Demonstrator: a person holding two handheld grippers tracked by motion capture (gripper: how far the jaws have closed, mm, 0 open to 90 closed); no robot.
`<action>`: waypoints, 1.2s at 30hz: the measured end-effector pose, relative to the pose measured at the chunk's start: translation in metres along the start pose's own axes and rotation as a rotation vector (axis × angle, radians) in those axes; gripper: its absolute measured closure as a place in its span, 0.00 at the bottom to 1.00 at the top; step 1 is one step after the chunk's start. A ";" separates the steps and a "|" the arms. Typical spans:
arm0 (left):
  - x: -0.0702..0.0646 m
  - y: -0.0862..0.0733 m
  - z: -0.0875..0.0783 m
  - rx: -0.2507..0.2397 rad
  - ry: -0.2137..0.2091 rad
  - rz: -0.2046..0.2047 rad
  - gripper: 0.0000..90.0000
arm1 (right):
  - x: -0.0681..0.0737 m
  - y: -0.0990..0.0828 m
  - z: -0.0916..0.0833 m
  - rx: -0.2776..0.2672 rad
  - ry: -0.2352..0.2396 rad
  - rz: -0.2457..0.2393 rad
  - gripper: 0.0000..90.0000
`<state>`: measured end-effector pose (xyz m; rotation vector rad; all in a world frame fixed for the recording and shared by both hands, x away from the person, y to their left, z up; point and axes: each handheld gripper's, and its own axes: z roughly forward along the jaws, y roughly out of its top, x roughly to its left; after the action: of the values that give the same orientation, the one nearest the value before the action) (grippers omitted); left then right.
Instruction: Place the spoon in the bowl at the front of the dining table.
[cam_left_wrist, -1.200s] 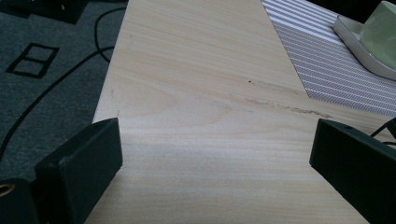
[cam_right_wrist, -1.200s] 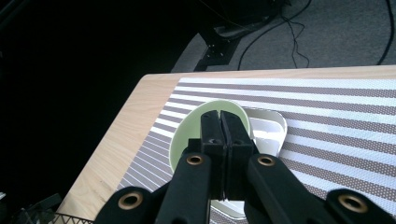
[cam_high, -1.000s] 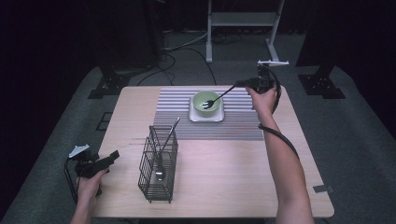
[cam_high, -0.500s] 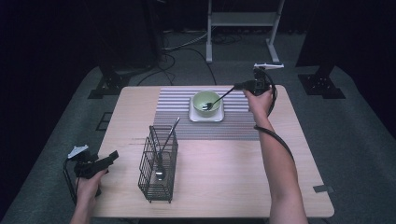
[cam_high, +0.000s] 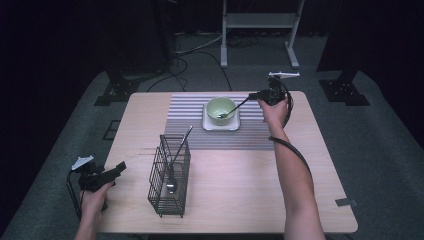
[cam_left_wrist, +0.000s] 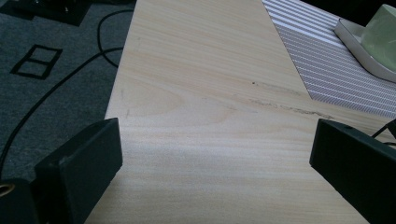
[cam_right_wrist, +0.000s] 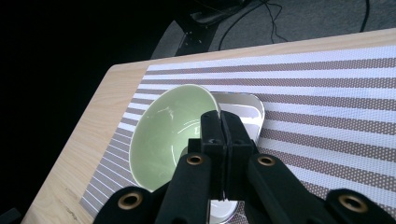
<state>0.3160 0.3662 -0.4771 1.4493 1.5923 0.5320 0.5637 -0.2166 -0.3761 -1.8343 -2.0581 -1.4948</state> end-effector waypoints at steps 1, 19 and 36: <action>0.000 0.000 0.000 0.000 -0.001 0.000 0.01 | 0.000 0.000 0.001 -0.002 0.002 0.003 0.99; 0.000 0.000 0.000 0.004 0.000 0.004 0.01 | -0.010 -0.004 0.008 0.005 -0.006 0.030 0.98; -0.003 -0.001 0.001 0.008 -0.005 0.014 0.01 | -0.014 -0.013 0.016 0.064 -0.009 0.013 0.88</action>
<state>0.3161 0.3634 -0.4774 1.4673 1.5835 0.5305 0.5669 -0.2157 -0.4011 -1.8305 -2.0685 -1.4039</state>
